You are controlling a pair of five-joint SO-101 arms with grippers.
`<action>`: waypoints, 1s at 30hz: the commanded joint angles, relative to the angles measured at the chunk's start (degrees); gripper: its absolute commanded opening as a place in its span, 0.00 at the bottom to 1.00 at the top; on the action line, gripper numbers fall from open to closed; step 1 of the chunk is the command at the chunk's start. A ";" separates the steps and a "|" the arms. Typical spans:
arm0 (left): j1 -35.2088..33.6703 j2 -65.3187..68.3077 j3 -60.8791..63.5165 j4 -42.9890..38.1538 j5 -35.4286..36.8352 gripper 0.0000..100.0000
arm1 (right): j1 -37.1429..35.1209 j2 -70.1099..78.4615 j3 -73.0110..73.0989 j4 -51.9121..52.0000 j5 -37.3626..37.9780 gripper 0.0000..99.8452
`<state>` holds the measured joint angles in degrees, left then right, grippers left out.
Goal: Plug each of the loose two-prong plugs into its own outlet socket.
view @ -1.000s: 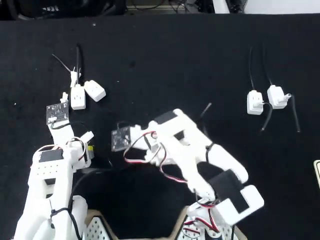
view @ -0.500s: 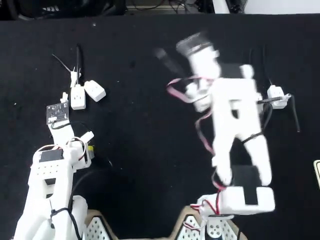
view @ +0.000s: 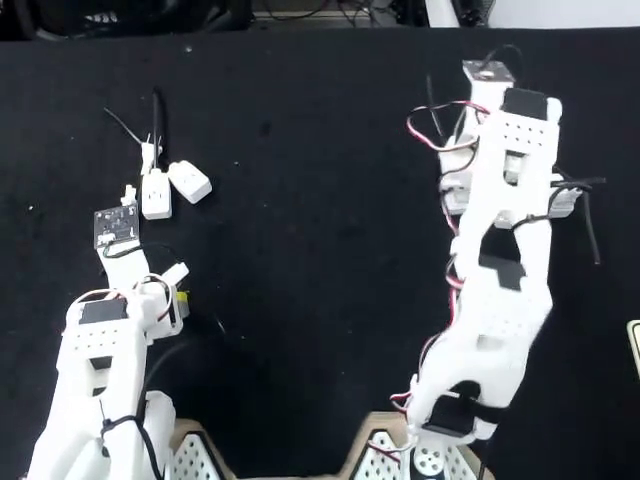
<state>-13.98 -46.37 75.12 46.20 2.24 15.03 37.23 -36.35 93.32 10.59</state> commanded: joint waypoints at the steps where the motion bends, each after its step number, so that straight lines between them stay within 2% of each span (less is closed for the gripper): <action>1: 0.40 -0.88 -2.77 -0.35 0.53 0.20 | 1.85 5.41 -9.01 0.35 -1.14 0.01; 10: 0.31 -0.88 -2.77 -0.35 0.53 0.20 | 2.29 18.15 -22.73 5.71 -1.05 0.02; 12: 0.31 -0.88 -2.77 -0.35 0.53 0.20 | 2.29 19.56 -26.15 7.65 -1.05 0.06; 15: 0.31 -0.88 -2.77 -0.35 0.53 0.20 | 2.20 19.74 -28.44 7.65 -0.79 0.18; 18: 0.31 -0.88 -2.77 -0.35 0.53 0.20 | 1.58 18.42 -30.11 7.65 -0.70 0.23; 25: 0.22 -0.88 -2.77 -0.35 0.53 0.20 | -1.14 10.68 -27.82 7.82 -0.88 0.22; 30: 0.13 -0.88 -2.77 -0.35 0.44 0.20 | -2.55 -1.10 -27.38 7.82 -1.14 0.22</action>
<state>-13.98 -46.37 75.12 46.20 2.24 14.33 46.73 -63.43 99.30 9.98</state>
